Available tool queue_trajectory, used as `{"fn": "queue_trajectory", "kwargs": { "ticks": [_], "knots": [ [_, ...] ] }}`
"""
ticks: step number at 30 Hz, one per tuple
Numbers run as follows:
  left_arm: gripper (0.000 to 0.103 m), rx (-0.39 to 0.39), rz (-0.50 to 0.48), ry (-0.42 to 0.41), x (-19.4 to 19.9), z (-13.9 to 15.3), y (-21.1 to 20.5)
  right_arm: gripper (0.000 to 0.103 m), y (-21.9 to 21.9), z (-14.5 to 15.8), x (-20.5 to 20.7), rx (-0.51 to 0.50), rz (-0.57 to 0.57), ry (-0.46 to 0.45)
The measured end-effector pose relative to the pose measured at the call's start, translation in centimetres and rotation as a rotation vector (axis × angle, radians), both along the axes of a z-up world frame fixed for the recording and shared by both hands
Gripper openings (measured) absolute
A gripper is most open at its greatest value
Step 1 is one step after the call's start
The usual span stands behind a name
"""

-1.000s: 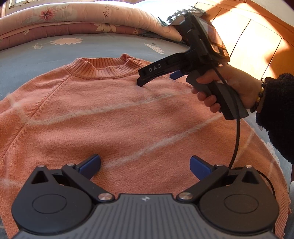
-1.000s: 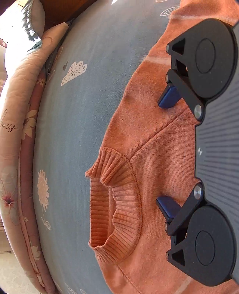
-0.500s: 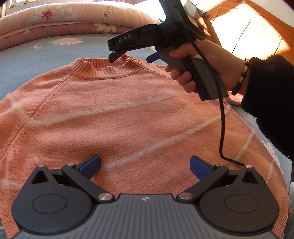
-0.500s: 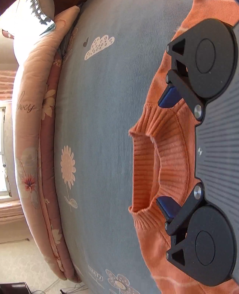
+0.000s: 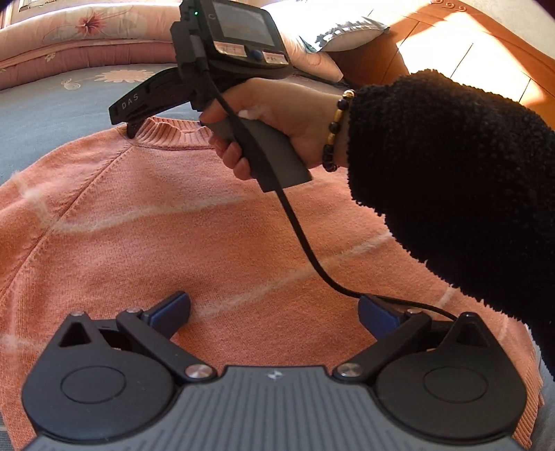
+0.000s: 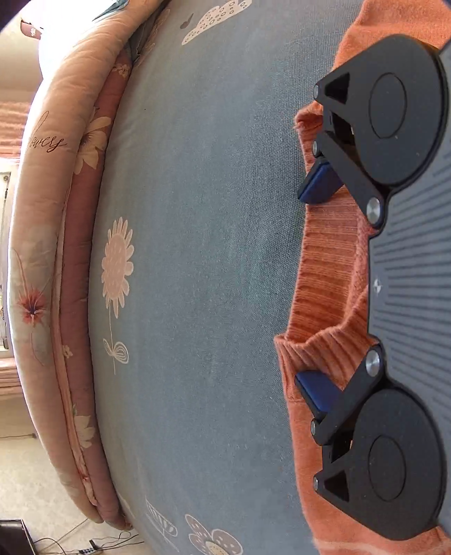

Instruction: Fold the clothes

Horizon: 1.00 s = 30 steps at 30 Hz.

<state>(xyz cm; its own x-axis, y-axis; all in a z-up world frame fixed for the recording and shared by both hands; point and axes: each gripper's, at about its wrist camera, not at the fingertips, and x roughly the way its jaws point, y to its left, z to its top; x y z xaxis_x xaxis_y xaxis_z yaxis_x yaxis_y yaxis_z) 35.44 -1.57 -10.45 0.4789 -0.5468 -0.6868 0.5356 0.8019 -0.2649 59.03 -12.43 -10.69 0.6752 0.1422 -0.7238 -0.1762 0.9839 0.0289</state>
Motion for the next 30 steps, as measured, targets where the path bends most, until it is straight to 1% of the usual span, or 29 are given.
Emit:
{"fn": "queue_trajectory", "kwargs": {
  "ticks": [2,5,9,11,12,14,16,20,22,24,27,30],
  "knots": [
    [0.102,-0.004,-0.002,0.001,-0.1,0.1,-0.1,0.103,0.3,0.3,0.4,-0.012,-0.001,0.000],
    [0.102,-0.004,0.002,0.003,-0.2,0.1,-0.1,0.103,-0.5,1.8,-0.5,0.051,-0.015,-0.009],
    [0.102,0.009,0.005,0.000,-0.4,0.2,-0.4,0.103,-1.2,3.4,-1.6,-0.026,-0.071,-0.016],
    [0.102,0.014,0.006,-0.003,-0.3,0.1,-0.5,0.103,-1.3,3.1,-1.5,-0.089,-0.064,-0.006],
    [0.102,0.018,0.004,-0.006,-0.3,0.1,-0.5,0.103,-1.3,2.6,-1.1,-0.108,-0.060,0.018],
    [0.102,0.023,0.001,-0.010,-0.2,-0.1,-0.6,0.103,-1.0,1.4,-0.4,-0.138,-0.077,0.045],
    [0.102,0.020,0.000,-0.010,-0.1,-0.1,-0.5,0.103,-0.5,0.0,0.5,-0.146,-0.078,0.061],
    [0.102,0.007,-0.003,-0.005,0.0,-0.1,-0.1,0.103,-0.3,-0.2,1.5,-0.125,-0.082,-0.006],
    [0.102,0.002,-0.005,-0.003,0.0,-0.1,0.0,0.103,-0.7,0.6,1.5,-0.114,-0.113,-0.019],
    [0.102,0.006,-0.003,-0.004,0.0,-0.1,0.0,0.103,-1.7,1.9,0.6,-0.060,-0.113,-0.033],
    [0.102,0.019,-0.001,-0.009,-0.1,-0.1,-0.2,0.103,-3.1,4.0,-1.6,-0.020,-0.078,-0.005],
    [0.102,0.032,0.000,-0.014,-0.3,-0.1,-0.5,0.103,-5.1,5.4,-3.8,0.018,-0.057,0.059]
  ]
}}
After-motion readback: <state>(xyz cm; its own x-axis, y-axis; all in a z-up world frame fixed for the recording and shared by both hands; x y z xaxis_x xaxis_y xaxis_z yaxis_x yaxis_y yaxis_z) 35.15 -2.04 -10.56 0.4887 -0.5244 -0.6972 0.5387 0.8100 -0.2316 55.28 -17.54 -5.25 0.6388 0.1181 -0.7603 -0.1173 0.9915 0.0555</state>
